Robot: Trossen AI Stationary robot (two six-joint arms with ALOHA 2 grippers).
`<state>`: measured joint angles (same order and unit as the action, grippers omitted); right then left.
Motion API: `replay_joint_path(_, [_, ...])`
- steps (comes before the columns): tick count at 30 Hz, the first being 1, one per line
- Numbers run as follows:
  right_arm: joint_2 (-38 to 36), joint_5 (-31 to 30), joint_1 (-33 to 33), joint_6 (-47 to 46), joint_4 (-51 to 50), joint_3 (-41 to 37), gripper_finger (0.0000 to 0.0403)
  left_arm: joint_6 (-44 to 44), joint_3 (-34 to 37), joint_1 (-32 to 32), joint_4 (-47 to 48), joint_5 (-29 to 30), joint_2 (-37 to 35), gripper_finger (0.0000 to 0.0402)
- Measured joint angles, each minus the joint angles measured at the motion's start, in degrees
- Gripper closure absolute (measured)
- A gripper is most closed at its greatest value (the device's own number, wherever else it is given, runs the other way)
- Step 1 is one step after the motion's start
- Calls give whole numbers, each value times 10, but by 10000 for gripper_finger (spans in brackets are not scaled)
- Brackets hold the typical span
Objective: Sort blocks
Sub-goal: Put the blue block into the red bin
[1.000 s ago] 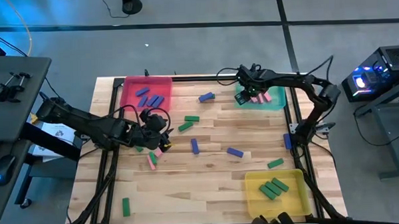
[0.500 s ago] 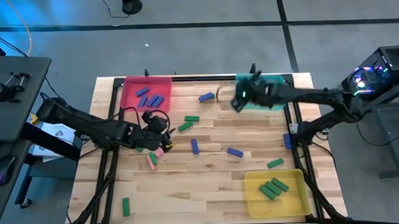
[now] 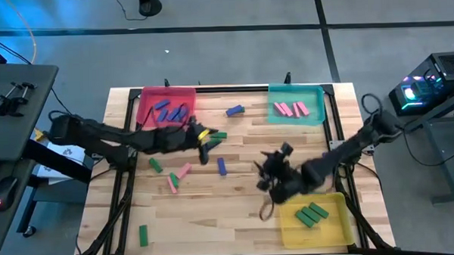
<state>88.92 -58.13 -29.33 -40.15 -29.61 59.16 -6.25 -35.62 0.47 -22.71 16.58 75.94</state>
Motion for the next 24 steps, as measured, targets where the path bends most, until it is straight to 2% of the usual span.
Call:
replay_joint_path(4, [33, -65, -60, -53, -12, 0, 219, 1, -49, 65, 4, -39, 90, 200])
replay_joint_path(9, [40, -77, -89, -91, -31, 0, 219, 9, -123, 123, 15, -39, 203, 200])
replay_joint_path(13, [40, -79, -91, -94, -30, 0, 219, 6, -186, 160, 59, -30, 270, 200])
replay_joint_path(18, [40, -79, -89, -94, -28, 0, 219, 15, -239, 186, 117, -27, 325, 200])
replay_joint_path(24, [40, -81, -89, -90, -23, 0, 219, 38, -261, 200, 127, -25, 354, 200])
